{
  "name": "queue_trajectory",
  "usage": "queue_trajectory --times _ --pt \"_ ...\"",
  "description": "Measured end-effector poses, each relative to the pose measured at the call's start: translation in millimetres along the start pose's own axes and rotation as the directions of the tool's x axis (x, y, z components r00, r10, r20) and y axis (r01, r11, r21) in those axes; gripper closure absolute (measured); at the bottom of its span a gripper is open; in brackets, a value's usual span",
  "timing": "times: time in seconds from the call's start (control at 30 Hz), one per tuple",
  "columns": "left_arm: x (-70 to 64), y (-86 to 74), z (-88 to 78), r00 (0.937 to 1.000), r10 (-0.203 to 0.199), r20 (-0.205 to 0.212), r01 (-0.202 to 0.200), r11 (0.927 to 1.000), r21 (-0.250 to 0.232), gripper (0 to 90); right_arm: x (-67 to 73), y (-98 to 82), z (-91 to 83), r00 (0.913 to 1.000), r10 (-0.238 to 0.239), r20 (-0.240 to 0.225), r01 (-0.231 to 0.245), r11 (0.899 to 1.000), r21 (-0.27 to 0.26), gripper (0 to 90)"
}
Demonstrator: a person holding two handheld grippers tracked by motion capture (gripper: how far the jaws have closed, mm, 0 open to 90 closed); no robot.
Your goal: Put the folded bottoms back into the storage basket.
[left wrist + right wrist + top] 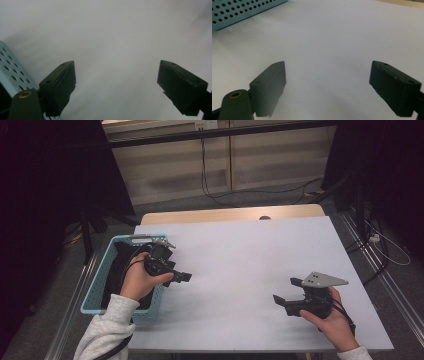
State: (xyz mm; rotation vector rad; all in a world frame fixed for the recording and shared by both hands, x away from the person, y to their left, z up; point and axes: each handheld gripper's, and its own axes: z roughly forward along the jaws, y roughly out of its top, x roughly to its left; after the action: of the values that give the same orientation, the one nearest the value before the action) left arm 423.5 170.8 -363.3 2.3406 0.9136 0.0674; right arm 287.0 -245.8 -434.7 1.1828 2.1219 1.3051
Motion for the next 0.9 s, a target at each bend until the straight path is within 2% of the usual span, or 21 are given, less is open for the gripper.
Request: queue_trajectory --times 0.5,0.9 --pt "-12.2 -9.8 16.8 0.9994 0.008 0.035 -0.008 1.0000 0.004 14.4 -2.3 -3.4 -6.6 1.0000 0.005 0.002 -0.005 1.000 0.005 12.9" --pt "-19.8 -17.9 23.8 0.9983 0.019 0.055 -0.019 0.9997 -0.015 13.8 -6.5 -10.1 -10.5 0.9999 0.011 0.008 -0.011 1.000 0.027 12.5"
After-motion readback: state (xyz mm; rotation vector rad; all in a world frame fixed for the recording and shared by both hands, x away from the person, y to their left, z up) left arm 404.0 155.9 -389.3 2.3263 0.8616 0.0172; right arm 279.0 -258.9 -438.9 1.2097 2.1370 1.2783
